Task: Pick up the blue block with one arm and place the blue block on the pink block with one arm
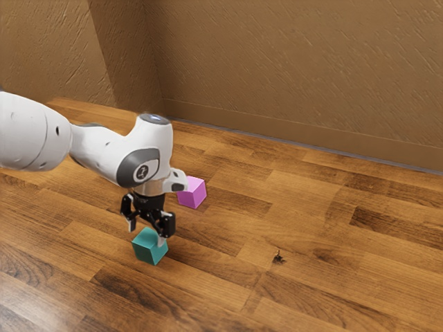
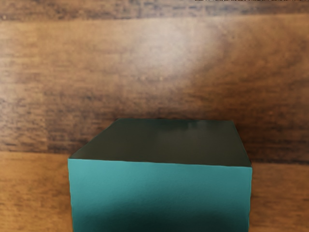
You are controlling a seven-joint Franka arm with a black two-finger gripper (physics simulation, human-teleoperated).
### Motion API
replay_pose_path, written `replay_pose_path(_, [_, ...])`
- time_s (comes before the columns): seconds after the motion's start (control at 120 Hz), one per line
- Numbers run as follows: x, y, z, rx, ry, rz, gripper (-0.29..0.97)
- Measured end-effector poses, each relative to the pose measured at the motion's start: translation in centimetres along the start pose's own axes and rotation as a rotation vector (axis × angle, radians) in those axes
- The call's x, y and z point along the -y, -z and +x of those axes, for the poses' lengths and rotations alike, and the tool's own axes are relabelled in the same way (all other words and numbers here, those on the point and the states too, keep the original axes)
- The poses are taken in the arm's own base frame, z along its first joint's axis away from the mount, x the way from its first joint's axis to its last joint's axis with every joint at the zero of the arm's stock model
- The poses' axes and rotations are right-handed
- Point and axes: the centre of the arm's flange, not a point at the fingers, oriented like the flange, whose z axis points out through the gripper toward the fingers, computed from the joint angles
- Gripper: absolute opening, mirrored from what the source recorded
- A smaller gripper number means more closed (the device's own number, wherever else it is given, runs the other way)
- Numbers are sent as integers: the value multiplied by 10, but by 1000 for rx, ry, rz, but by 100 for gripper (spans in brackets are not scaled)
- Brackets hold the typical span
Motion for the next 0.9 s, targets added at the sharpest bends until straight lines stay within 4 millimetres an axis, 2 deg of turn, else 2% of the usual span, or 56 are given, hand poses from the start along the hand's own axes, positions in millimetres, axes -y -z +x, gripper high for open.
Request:
replay_pose_path(0.283, [-2,-31,9,19,-1,3,68])
replay_pose_path(0.633, [-8,-43,9,28,2,-19,68])
replay_pose_path(0.758, [-9,-45,10,31,8,-27,58])
replay_pose_path(0.9, [-10,-42,10,25,9,-30,56])
